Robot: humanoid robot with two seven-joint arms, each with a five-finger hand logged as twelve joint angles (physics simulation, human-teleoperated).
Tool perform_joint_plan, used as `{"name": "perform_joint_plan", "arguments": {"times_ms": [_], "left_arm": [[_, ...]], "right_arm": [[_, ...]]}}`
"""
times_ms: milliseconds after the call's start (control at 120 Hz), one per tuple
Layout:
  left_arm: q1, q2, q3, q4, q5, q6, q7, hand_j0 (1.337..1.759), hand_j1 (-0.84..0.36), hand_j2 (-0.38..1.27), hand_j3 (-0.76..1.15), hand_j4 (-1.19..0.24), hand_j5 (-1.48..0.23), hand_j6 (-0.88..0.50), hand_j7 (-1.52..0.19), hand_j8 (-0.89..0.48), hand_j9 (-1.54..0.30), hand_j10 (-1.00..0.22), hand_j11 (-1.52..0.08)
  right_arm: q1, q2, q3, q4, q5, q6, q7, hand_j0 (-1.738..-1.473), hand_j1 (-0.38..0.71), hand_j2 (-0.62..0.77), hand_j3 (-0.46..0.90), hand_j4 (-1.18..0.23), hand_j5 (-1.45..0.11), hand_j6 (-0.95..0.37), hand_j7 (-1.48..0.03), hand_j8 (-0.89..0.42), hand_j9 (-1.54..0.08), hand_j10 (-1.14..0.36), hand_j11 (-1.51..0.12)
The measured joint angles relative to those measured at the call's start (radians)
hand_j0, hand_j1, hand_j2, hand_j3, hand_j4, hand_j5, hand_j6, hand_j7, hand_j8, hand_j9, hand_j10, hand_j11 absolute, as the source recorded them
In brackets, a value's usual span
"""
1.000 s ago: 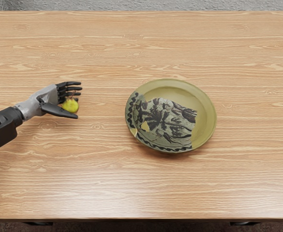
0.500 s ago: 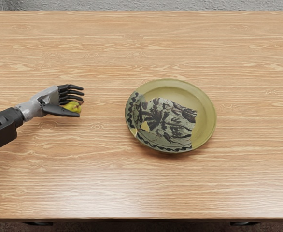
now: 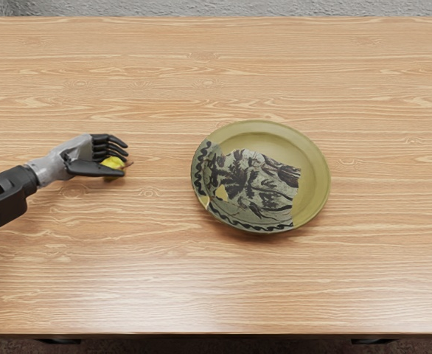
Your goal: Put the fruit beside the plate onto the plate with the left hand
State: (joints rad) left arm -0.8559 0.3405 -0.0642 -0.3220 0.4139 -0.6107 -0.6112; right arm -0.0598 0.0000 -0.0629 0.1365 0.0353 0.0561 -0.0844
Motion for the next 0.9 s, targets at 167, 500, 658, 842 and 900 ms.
{"name": "perform_joint_plan", "arguments": {"times_ms": [167,500,658,842,900], "left_arm": [[0.000,0.000,0.012,-0.007,-0.002,0.003,0.000,1.657,-0.34,0.25,0.00,-0.66,-0.78,-0.66,-0.78,-0.53,-0.79,-0.40,-1.01],[-0.004,0.006,0.026,-0.019,-0.004,0.009,-0.002,1.657,-0.41,0.46,0.00,-0.84,-0.83,-0.85,-0.83,-0.57,-0.84,-0.36,-1.09],[-0.009,0.009,0.029,-0.022,0.006,0.005,-0.001,1.655,-0.42,0.40,0.00,-0.88,-0.95,-0.86,-0.94,-0.54,-0.96,-0.31,-1.16],[-0.032,0.012,0.037,-0.036,0.017,0.005,0.000,1.654,-0.42,0.39,0.00,-0.89,-1.04,-0.85,-1.04,-0.54,-1.06,-0.46,-1.15],[-0.036,0.014,0.038,-0.045,0.019,0.006,0.000,1.653,-0.41,0.38,0.00,-0.89,-1.05,-0.85,-1.05,-0.54,-1.08,-0.48,-1.16]], "right_arm": [[0.000,0.000,0.000,0.000,0.000,0.000,0.000,-1.658,-0.32,0.00,0.00,-0.02,-0.03,-0.02,-0.03,-0.02,-0.03,-0.02,-0.03],[0.000,0.000,0.000,0.000,0.000,0.000,0.000,-1.658,-0.32,0.00,0.00,-0.02,-0.03,-0.02,-0.03,-0.02,-0.03,-0.02,-0.03],[0.000,0.000,0.000,0.000,0.000,0.000,0.000,-1.658,-0.32,0.00,0.00,-0.02,-0.03,-0.02,-0.03,-0.02,-0.03,-0.02,-0.03],[0.000,0.000,0.000,0.000,0.000,0.000,0.000,-1.658,-0.32,0.00,0.00,-0.02,-0.03,-0.02,-0.03,-0.02,-0.03,-0.02,-0.03],[0.000,0.000,0.000,0.000,0.000,0.000,0.000,-1.658,-0.32,0.00,0.00,-0.02,-0.03,-0.02,-0.03,-0.02,-0.03,-0.02,-0.03]]}}
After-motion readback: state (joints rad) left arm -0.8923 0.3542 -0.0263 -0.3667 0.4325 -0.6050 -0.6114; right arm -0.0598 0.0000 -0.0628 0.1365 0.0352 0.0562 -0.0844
